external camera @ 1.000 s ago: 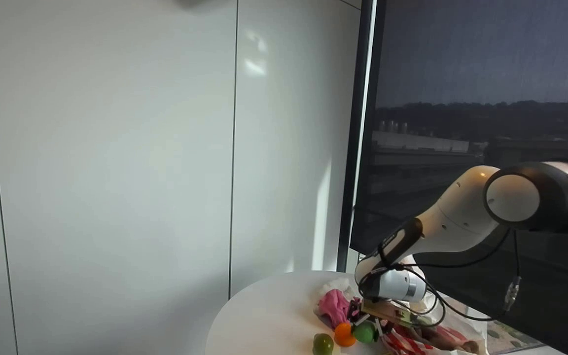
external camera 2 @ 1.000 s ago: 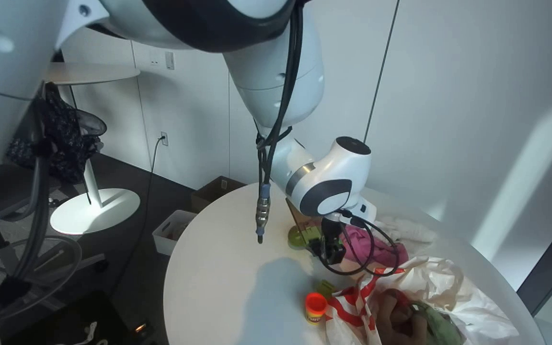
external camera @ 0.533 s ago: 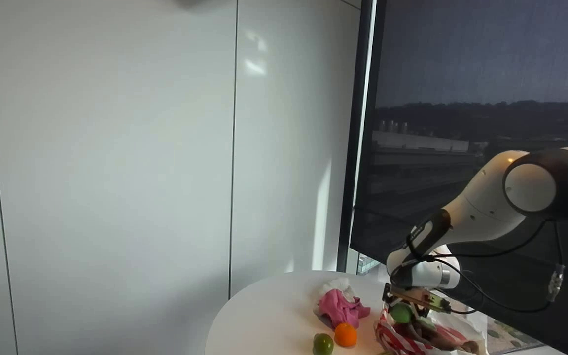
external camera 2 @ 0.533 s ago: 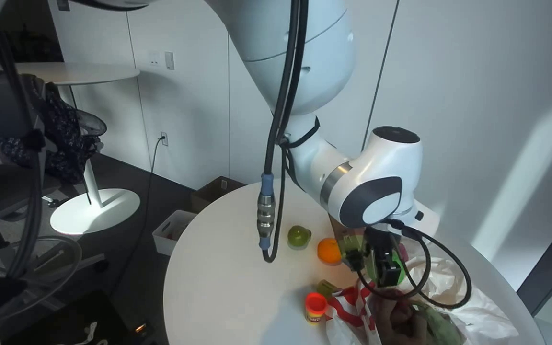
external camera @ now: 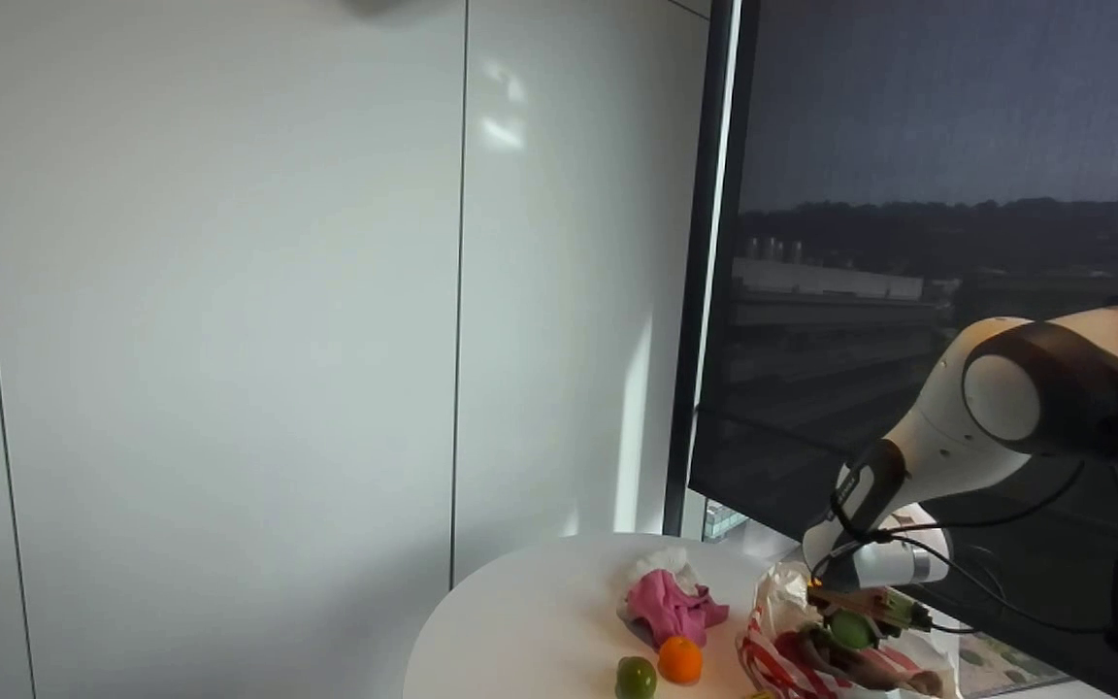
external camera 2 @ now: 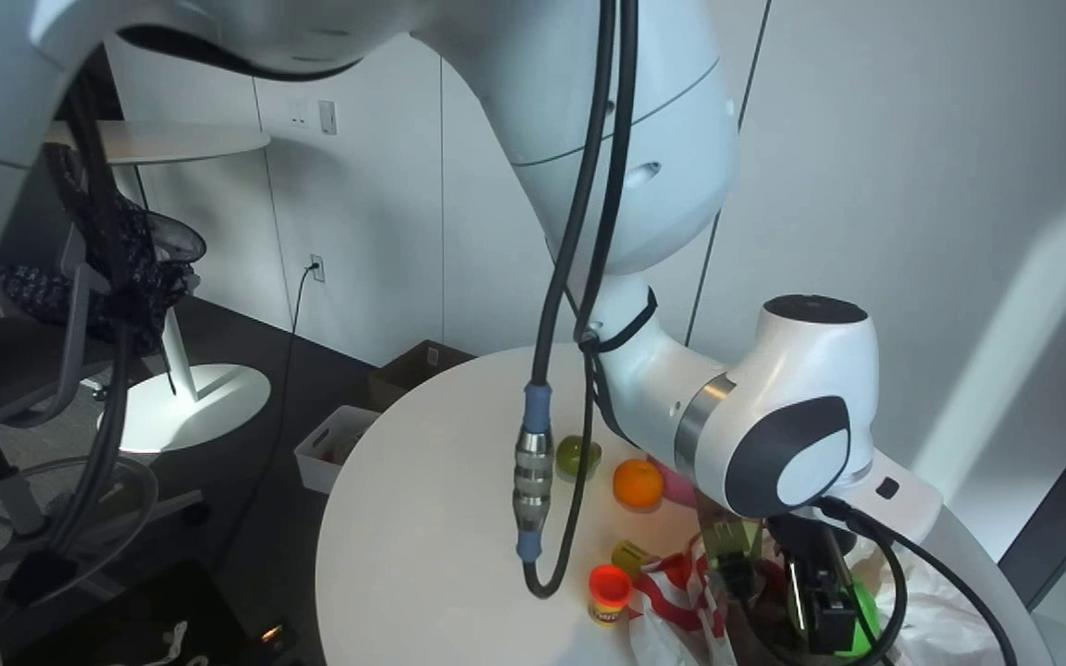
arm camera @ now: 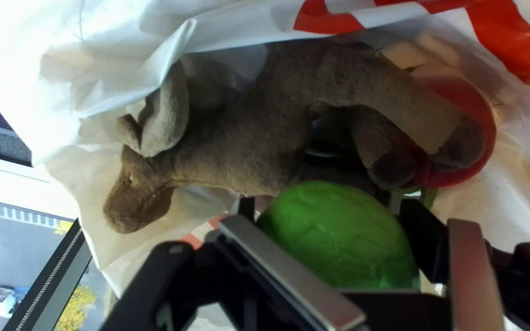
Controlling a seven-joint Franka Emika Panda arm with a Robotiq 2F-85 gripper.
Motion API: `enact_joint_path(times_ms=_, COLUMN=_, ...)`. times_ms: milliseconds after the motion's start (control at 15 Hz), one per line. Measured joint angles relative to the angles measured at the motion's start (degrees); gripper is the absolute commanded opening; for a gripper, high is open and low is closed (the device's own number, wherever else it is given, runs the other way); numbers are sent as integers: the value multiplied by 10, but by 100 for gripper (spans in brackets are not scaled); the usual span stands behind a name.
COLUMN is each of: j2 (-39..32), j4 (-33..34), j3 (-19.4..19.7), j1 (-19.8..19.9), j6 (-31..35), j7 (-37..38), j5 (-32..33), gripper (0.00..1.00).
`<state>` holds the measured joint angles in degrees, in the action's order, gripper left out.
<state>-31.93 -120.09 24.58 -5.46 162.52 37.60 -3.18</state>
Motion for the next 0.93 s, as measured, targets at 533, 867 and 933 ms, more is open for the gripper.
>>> enact_joint_path(times_ms=533, j2=-93, j4=50, j3=74, j1=-50, j6=11, j7=58, j5=44, gripper=95)
enact_joint_path(times_ms=867, j2=-121, j4=68, j3=94, j1=-74, j6=14, j7=73, j5=44, gripper=100)
enact_joint_path(times_ms=933, j2=-120, j4=68, j3=98, j1=-82, j6=16, j7=74, j5=44, gripper=100)
